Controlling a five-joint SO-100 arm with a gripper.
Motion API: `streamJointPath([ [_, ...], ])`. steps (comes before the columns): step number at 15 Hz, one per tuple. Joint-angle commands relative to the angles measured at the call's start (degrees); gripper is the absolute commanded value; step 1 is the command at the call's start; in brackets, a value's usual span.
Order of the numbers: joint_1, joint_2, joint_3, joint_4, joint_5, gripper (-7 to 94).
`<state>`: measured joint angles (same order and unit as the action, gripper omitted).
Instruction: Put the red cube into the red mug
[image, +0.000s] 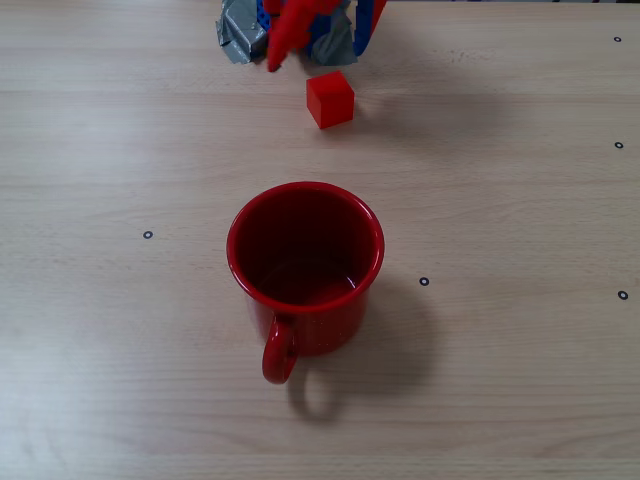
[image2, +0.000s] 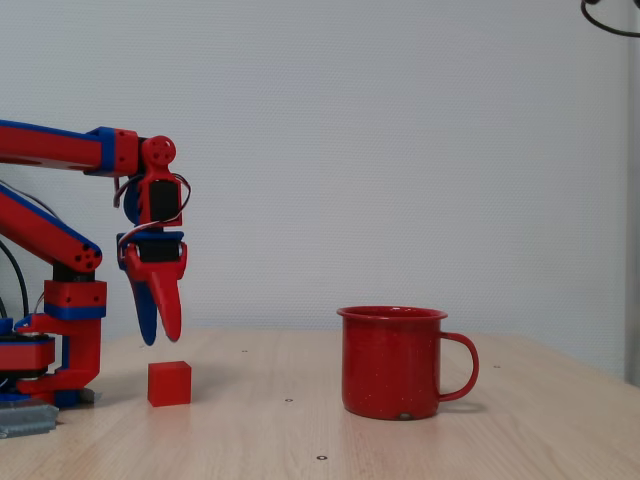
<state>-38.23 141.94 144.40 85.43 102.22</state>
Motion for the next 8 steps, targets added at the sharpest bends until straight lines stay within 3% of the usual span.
streamJointPath([
  [1, -0.35, 0.7, -2.11, 1.23, 1.14, 44],
  [8, -0.79, -0.44, 4.66, -7.38, 0.0, 41],
])
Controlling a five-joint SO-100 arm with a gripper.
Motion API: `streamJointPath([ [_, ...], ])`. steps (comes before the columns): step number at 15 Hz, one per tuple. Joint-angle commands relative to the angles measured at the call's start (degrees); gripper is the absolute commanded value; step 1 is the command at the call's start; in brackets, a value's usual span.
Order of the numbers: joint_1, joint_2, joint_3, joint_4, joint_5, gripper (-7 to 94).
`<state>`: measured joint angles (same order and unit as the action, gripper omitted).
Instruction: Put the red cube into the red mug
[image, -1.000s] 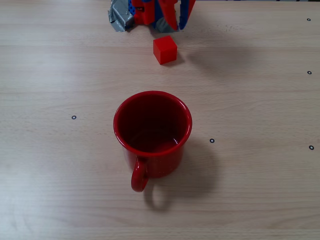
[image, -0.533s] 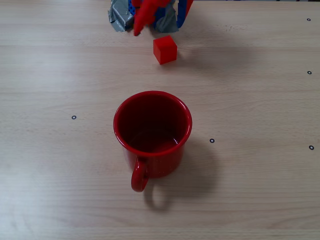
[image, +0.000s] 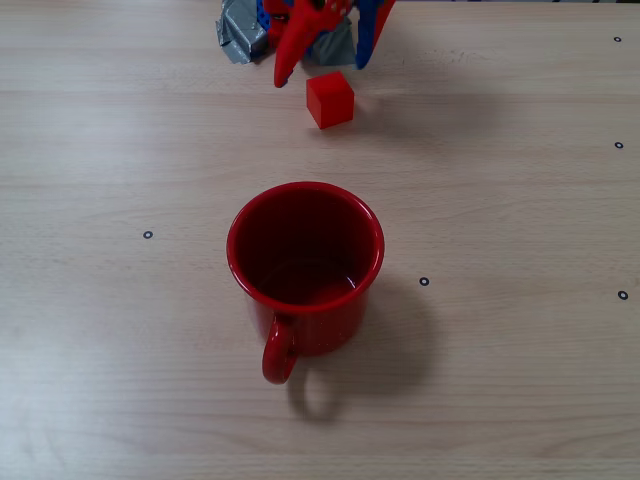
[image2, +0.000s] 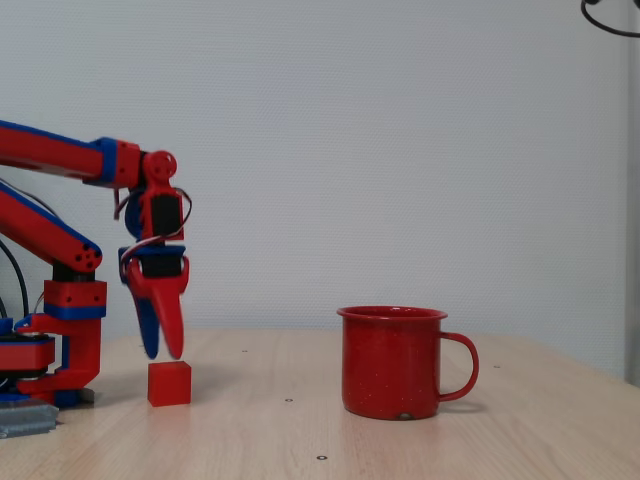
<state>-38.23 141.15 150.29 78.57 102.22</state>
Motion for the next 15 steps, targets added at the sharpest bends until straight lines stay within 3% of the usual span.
streamJointPath([
  [1, -0.7, 0.0, -0.53, -0.53, -0.35, 40],
  [7, 0.0, -0.97, 4.39, -8.17, -1.58, 36],
  [15, 3.08, -0.88, 5.1, -8.7, -5.8, 35],
])
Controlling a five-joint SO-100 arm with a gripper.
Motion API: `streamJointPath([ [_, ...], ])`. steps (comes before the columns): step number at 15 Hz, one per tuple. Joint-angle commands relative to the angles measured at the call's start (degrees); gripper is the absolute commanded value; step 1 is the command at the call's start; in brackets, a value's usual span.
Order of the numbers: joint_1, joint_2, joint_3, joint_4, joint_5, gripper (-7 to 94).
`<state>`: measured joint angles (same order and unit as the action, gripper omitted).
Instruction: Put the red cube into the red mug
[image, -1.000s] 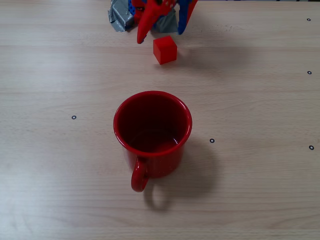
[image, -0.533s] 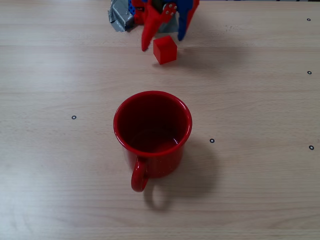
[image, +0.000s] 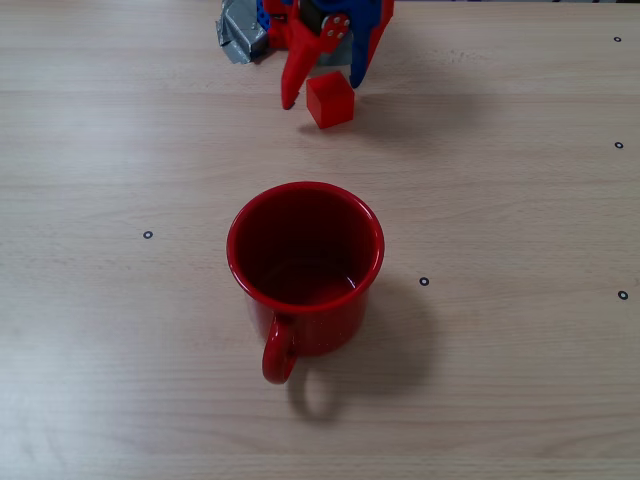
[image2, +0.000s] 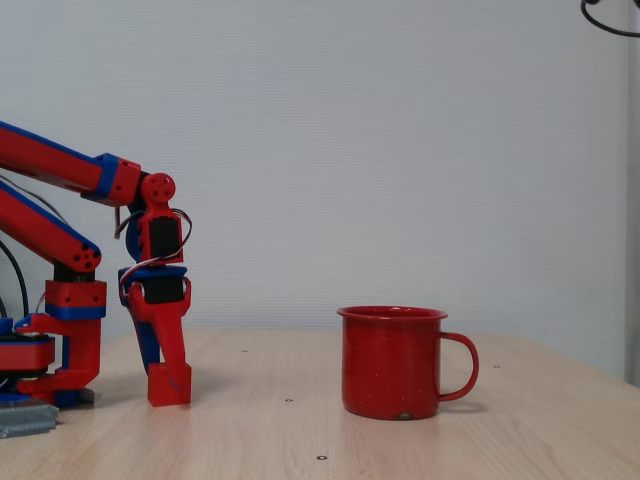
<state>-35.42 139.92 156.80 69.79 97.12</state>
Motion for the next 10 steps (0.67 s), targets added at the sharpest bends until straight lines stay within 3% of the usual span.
streamJointPath([
  [1, 0.53, 0.26, -1.41, 0.0, -0.97, 34],
  [4, 0.97, 0.35, -0.97, -0.44, -1.49, 30],
  [6, 0.97, 0.44, -0.97, -0.53, -1.14, 22],
  [8, 1.05, 0.44, -0.88, -0.7, -0.26, 7],
  [10, 1.32, 0.44, -0.88, -1.23, -0.44, 1],
])
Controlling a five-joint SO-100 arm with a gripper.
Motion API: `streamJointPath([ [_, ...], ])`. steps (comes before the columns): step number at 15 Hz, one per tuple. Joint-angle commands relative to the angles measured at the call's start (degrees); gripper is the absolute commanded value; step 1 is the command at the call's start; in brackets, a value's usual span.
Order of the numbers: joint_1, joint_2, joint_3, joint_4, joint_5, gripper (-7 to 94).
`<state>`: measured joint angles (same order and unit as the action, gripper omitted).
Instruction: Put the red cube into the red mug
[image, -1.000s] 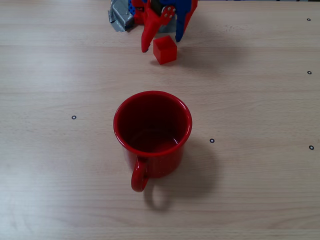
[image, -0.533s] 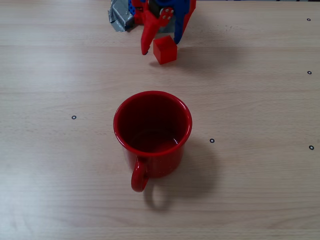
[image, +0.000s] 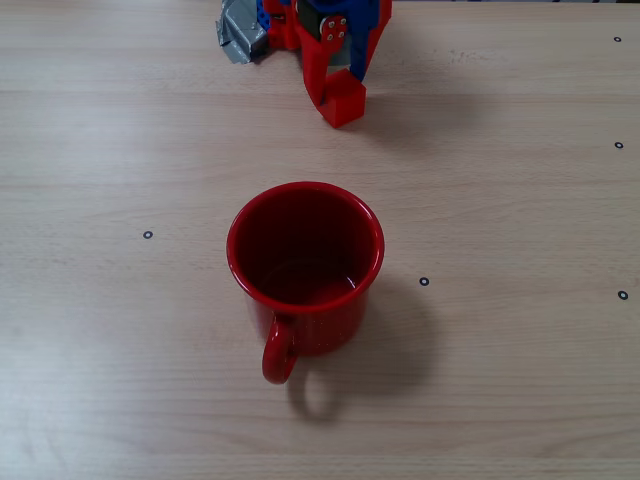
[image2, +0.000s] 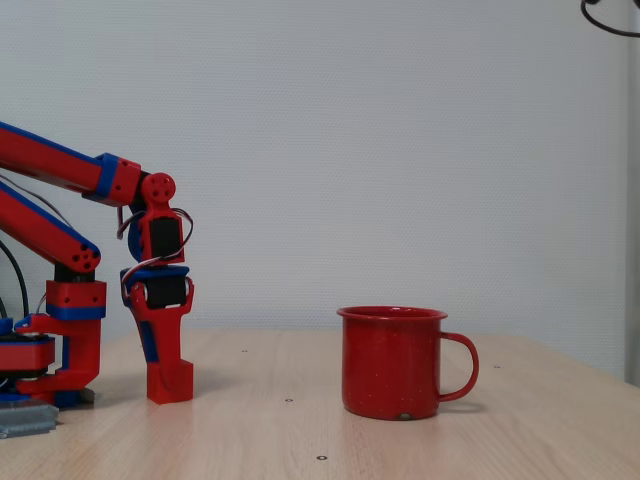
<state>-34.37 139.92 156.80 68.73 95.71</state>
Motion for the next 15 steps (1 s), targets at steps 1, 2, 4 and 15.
streamJointPath([
  [1, 0.44, 0.26, -0.88, -0.35, 0.35, 1],
  [2, 0.53, 0.26, -0.88, -0.35, 0.53, 0],
  [4, 0.53, 0.26, -0.79, -0.53, 0.35, 0],
  [15, 11.43, -0.26, -16.08, 0.26, -44.3, 0],
])
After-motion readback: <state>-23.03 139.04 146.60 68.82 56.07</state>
